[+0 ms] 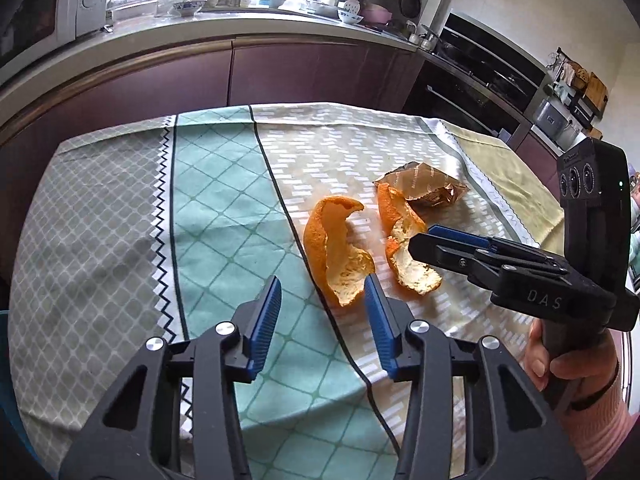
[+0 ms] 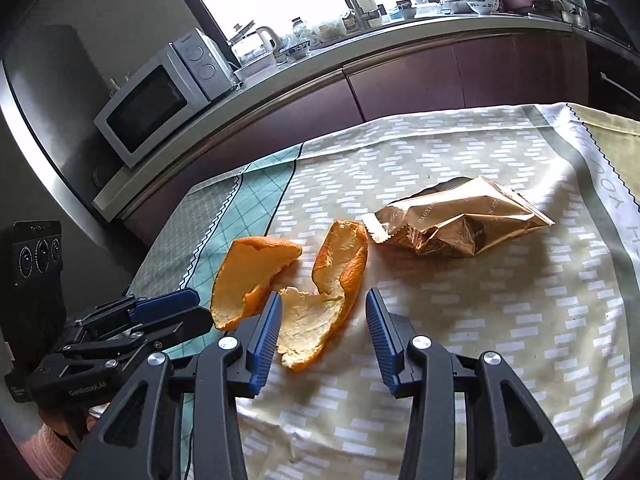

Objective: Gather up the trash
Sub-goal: 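Close left tool on one orange peel while right tool grasps another peel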

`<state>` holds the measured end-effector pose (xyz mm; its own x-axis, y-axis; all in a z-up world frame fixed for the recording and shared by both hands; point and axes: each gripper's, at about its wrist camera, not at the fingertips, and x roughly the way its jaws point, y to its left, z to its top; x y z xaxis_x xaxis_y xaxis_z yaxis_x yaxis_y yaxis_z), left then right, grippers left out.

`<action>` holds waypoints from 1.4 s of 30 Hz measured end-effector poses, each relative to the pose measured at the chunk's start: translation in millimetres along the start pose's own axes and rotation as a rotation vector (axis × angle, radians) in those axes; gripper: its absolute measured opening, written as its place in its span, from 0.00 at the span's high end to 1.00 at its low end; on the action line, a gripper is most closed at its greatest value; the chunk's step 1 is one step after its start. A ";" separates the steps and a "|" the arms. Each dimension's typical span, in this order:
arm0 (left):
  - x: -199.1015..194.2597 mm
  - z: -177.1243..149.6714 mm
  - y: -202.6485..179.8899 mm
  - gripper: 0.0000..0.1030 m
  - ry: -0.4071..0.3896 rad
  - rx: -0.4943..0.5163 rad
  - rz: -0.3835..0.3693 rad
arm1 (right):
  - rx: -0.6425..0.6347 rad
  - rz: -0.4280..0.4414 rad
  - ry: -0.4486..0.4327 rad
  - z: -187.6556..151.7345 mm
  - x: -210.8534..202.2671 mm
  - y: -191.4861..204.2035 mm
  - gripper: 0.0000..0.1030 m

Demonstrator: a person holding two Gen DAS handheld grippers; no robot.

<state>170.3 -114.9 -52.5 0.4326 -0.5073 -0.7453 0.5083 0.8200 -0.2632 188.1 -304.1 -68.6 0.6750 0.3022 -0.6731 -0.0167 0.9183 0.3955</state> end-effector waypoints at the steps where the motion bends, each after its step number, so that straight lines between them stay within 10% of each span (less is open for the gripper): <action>1: 4.1 0.8 1.9 0.64 0.009 -0.009 -0.004 | 0.003 0.001 0.003 0.4 2.1 -0.5 0.60; 10: 21.9 4.9 10.5 0.89 0.041 -0.046 -0.033 | 0.034 0.019 0.018 0.6 11.2 -4.4 0.83; 19: 7.8 -4.8 18.8 0.93 0.010 -0.094 -0.026 | 0.068 0.056 0.001 -3.4 4.4 -6.7 0.92; 42: -164.4 -86.3 105.7 0.94 -0.208 -0.190 0.128 | -0.095 0.359 0.066 -20.0 9.7 122.6 0.94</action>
<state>88.6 78.0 -10.7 0.6373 -0.4241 -0.6435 0.3000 0.9056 -0.2998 177.8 -183.5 -39.1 0.5651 0.6219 -0.5422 -0.3136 0.7697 0.5560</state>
